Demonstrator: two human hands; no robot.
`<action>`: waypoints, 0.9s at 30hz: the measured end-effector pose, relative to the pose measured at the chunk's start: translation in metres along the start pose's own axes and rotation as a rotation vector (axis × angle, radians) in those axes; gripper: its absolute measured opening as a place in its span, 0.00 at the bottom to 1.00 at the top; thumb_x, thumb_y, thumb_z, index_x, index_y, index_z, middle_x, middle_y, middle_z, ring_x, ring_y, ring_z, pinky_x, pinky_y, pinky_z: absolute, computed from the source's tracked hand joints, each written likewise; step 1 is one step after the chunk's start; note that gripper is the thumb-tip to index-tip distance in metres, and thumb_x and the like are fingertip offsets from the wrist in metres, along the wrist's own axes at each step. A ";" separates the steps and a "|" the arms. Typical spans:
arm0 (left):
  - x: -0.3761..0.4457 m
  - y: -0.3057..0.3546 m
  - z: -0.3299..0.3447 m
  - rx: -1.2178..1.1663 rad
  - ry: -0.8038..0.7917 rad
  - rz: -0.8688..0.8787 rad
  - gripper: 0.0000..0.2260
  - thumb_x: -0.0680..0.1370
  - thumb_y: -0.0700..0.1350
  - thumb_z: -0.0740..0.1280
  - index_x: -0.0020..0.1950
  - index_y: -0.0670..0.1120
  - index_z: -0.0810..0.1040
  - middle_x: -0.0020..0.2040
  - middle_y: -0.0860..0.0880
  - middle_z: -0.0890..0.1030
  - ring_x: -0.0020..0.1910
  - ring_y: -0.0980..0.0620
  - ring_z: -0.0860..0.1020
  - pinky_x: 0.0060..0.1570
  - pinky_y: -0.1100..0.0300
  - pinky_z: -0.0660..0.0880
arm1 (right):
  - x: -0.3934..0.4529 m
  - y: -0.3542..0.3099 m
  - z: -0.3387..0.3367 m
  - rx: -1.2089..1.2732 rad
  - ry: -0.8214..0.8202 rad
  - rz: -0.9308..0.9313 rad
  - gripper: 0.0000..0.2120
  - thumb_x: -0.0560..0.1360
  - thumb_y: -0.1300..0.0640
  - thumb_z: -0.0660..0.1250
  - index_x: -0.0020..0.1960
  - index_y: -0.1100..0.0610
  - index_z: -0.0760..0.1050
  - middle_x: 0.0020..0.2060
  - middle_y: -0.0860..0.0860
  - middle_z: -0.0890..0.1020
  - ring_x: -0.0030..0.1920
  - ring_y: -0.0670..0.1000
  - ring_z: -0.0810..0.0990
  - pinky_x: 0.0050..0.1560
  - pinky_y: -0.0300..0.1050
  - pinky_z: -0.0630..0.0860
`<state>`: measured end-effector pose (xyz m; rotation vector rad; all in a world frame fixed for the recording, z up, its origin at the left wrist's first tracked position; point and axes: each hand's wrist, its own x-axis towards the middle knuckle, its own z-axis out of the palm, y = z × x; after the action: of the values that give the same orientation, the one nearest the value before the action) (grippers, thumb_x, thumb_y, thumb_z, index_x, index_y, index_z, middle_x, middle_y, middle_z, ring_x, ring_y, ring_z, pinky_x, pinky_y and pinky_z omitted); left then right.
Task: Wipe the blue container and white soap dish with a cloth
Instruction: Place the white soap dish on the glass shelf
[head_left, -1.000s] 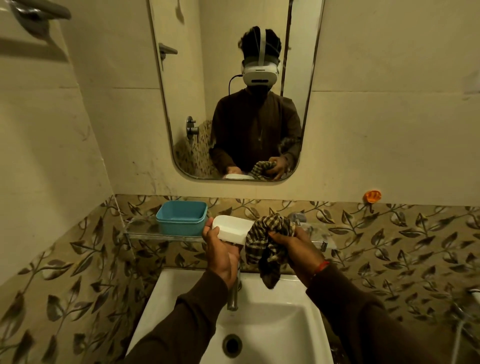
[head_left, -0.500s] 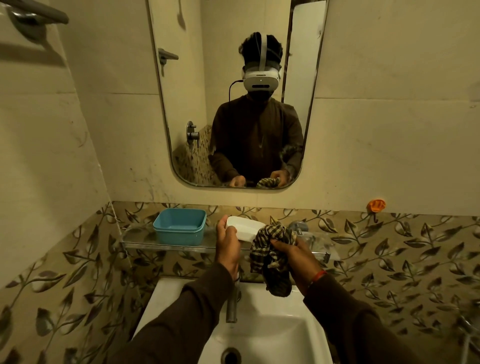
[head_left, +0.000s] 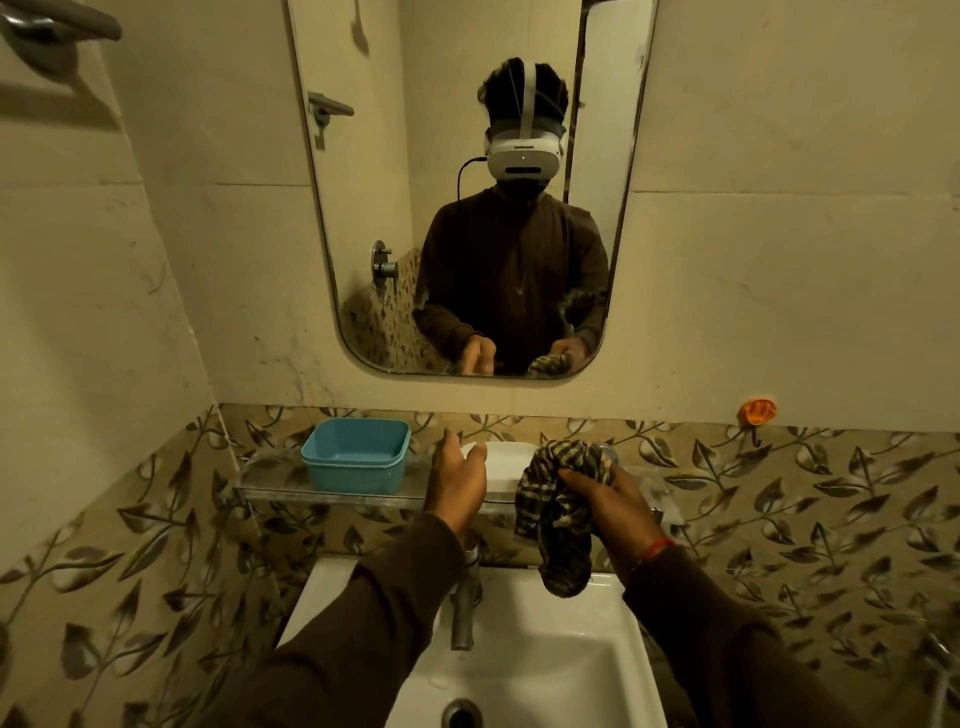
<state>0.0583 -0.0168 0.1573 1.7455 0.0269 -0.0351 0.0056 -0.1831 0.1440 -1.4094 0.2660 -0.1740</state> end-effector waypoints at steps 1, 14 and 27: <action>-0.011 -0.002 -0.003 -0.011 0.053 0.106 0.26 0.85 0.46 0.58 0.81 0.47 0.55 0.81 0.44 0.61 0.78 0.45 0.62 0.77 0.46 0.61 | -0.007 0.000 -0.003 -0.018 -0.001 -0.046 0.11 0.75 0.57 0.69 0.57 0.52 0.77 0.50 0.53 0.84 0.51 0.54 0.82 0.48 0.52 0.80; -0.103 -0.088 0.026 -0.848 -0.258 -0.566 0.37 0.64 0.71 0.71 0.66 0.49 0.80 0.61 0.39 0.84 0.59 0.39 0.83 0.53 0.45 0.81 | -0.063 0.055 0.033 -0.353 -0.028 -0.141 0.09 0.69 0.55 0.75 0.48 0.53 0.80 0.40 0.52 0.86 0.41 0.49 0.85 0.44 0.51 0.83; -0.084 -0.087 -0.009 -0.776 0.006 -0.239 0.25 0.73 0.52 0.73 0.66 0.40 0.77 0.58 0.39 0.85 0.59 0.41 0.83 0.64 0.41 0.77 | -0.061 0.065 0.046 0.159 -0.148 0.089 0.14 0.76 0.53 0.67 0.58 0.59 0.78 0.47 0.60 0.85 0.44 0.59 0.83 0.38 0.49 0.81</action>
<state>-0.0292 0.0077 0.0762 0.9591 0.2248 -0.1713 -0.0418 -0.1128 0.0905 -1.2436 0.1882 -0.0166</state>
